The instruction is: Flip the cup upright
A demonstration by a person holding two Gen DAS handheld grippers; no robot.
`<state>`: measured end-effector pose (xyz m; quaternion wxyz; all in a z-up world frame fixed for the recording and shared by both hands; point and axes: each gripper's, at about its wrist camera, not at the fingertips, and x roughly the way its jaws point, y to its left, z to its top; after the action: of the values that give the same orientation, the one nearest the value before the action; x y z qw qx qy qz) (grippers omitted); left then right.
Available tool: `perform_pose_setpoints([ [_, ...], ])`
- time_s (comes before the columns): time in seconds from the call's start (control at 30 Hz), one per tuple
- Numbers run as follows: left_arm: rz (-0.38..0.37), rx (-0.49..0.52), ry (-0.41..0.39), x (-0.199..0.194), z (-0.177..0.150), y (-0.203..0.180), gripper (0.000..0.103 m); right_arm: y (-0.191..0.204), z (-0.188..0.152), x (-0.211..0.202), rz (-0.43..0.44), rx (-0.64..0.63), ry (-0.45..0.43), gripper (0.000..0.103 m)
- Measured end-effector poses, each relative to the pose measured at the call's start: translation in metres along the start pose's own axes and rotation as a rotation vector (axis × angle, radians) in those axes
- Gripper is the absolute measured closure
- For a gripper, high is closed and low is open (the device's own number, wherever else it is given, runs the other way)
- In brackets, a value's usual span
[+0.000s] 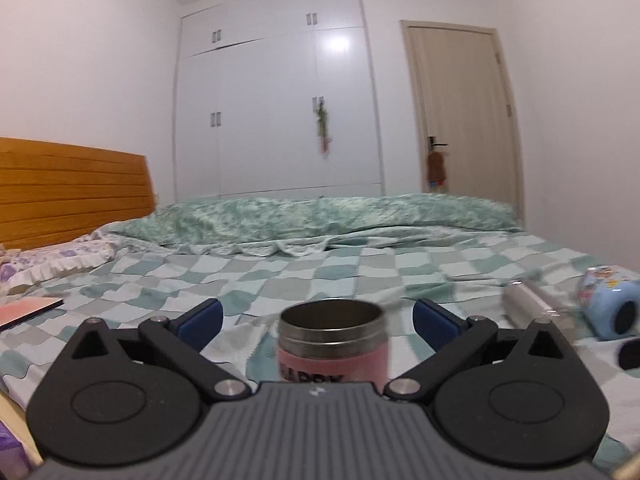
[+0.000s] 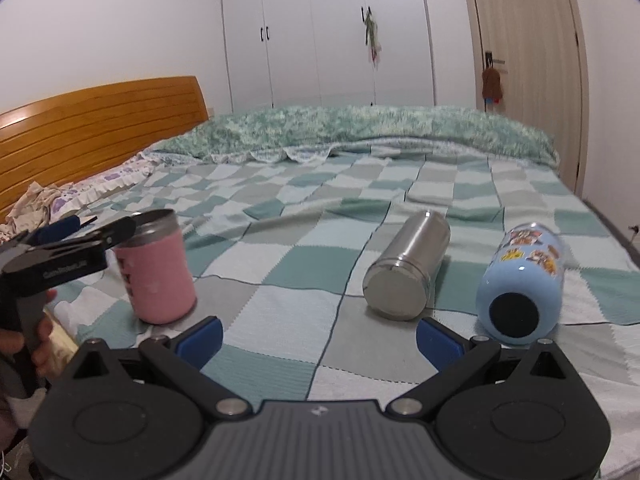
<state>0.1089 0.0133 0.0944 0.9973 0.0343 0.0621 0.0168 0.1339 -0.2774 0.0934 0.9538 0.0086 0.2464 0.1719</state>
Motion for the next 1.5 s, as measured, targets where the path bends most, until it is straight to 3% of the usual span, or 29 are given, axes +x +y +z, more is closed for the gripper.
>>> perform_pose_setpoints([
  [0.27, -0.099, -0.041, -0.009, -0.062, -0.014, -0.008, 0.000, 0.016, -0.026, -0.039, -0.065, -0.039, -0.097, 0.000],
  [0.63, -0.065, -0.047, -0.064, -0.097, -0.055, -0.022, 0.000, 0.009, -0.085, -0.085, -0.198, -0.078, -0.269, 0.000],
  [0.87, -0.041, -0.004, -0.120, -0.111, -0.060, -0.030, 0.000, 0.006, -0.099, -0.106, -0.210, -0.058, -0.373, 0.000],
  [1.5, -0.035, 0.014, -0.157, -0.120, -0.064, -0.032, 0.000, 0.010, -0.104, -0.111, -0.220, -0.076, -0.401, 0.000],
])
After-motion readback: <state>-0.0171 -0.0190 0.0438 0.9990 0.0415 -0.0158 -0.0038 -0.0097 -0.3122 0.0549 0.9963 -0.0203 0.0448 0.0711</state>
